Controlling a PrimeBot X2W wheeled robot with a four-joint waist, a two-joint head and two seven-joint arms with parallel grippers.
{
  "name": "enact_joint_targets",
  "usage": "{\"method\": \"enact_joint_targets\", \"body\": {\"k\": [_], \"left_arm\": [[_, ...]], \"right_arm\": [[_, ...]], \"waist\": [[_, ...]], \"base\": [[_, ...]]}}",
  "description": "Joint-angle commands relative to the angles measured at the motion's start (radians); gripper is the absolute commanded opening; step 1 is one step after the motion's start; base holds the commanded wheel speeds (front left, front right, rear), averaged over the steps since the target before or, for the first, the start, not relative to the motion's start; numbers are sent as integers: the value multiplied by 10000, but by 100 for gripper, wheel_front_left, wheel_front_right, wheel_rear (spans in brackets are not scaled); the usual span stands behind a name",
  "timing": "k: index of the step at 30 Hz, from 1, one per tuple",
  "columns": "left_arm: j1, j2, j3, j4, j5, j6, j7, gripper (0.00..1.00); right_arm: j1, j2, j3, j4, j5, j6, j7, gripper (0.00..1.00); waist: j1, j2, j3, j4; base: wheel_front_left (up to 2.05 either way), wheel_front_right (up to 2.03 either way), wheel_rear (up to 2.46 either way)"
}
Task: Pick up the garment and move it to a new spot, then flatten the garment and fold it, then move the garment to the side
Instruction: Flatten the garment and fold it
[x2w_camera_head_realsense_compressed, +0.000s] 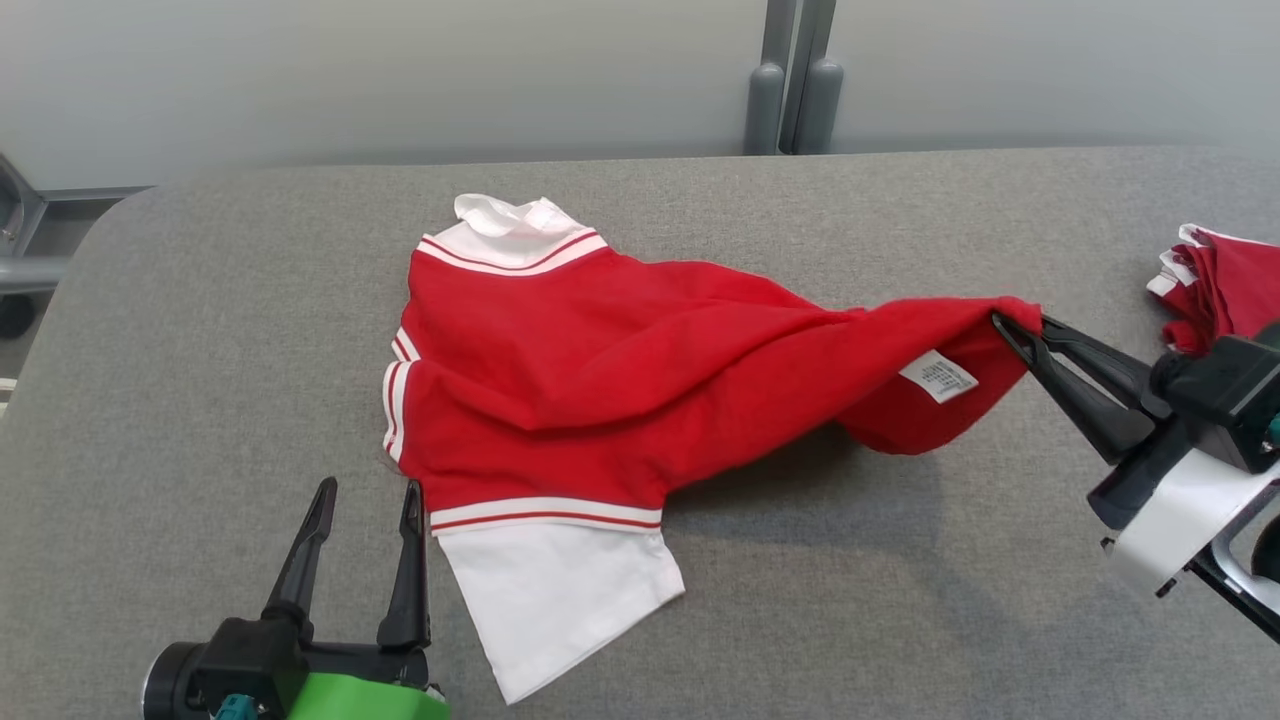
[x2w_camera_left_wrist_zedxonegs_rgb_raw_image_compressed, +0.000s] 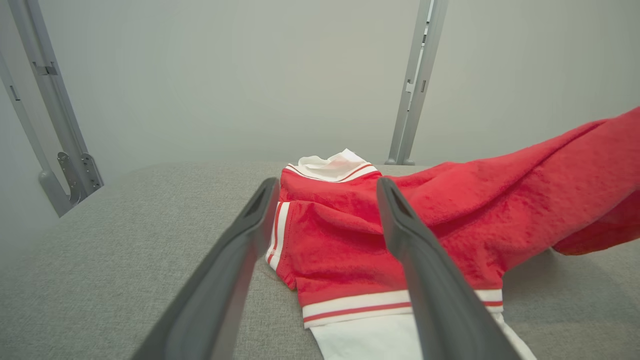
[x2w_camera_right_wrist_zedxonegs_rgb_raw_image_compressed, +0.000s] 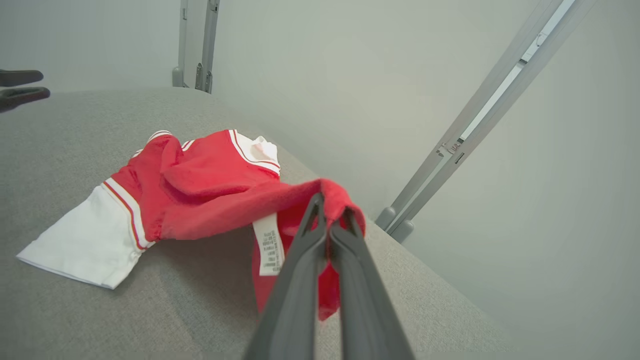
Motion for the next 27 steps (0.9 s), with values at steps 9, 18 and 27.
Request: {"method": "enact_joint_targets", "body": {"k": [9, 18, 27], "left_arm": [[-238, 9, -79, 63, 20, -81, -2, 100], [-402, 7, -37, 107, -79, -62, -2, 100], [-370, 8, 98, 265, -152, 54, -2, 100]], "right_arm": [[810, -1075, 1088, 1975, -671, -16, 1246, 0], [1155, -810, 2698, 3900, 15, -18, 871, 100], [1557, -259, 1238, 4909, -11, -18, 672, 100]], "waist": [[0, -1, 312, 329], [0, -1, 582, 597], [0, -1, 551, 473]], "base": [[0, 0, 0], [0, 0, 0], [0, 0, 0]]}}
